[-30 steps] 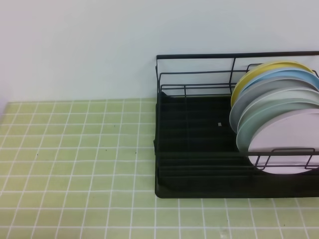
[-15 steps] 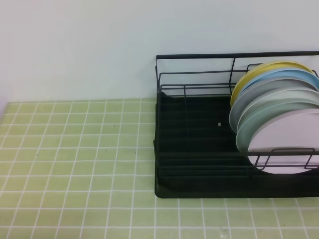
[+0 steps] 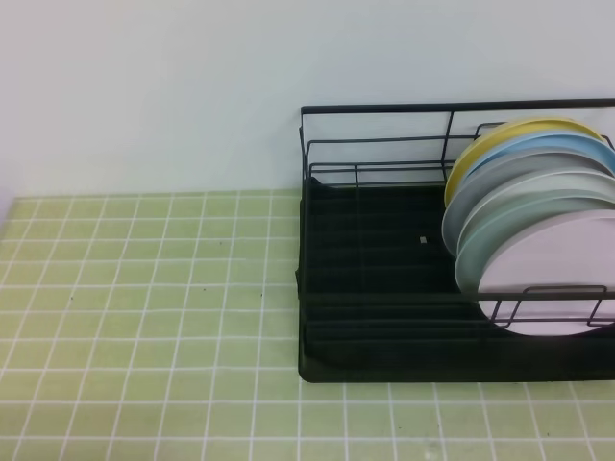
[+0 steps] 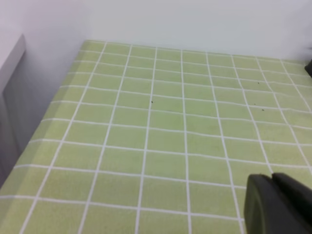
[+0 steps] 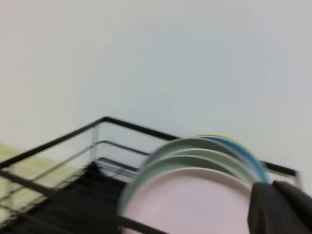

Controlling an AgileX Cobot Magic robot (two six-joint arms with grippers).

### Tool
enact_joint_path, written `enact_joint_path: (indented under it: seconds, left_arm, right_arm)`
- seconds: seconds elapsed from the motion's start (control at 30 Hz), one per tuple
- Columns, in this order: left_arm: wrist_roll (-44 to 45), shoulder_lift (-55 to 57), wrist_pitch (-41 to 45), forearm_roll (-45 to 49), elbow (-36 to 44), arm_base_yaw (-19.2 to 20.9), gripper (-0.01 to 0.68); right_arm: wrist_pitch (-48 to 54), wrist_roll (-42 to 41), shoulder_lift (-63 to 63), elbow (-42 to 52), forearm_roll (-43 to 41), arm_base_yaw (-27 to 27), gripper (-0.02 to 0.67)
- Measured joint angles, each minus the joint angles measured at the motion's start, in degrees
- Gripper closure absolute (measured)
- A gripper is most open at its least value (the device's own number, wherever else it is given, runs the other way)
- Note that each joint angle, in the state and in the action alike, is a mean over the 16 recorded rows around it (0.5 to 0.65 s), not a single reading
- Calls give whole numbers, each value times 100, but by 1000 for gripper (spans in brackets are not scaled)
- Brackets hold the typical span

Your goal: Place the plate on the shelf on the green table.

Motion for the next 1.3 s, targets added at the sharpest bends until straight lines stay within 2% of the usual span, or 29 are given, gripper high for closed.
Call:
enact_joint_path:
  seconds: [0.2, 0.37, 0.7, 1.3]
  left_arm:
    - [0, 0, 0, -7, 0, 0, 676]
    - [0, 0, 0, -14, 0, 0, 676]
    - [0, 0, 0, -25, 0, 0, 676]
    - [3, 0, 0, -25, 0, 0, 676]
  right_arm:
    - [709, 1203, -526, 146, -1083, -628, 651]
    - [1507, 1790, -727, 262, -1642, -843, 651]
    - [2539, 1651, -750, 296, -1824, -858, 651]
    - [2592, 1480, -750, 295, -1838, -858, 651]
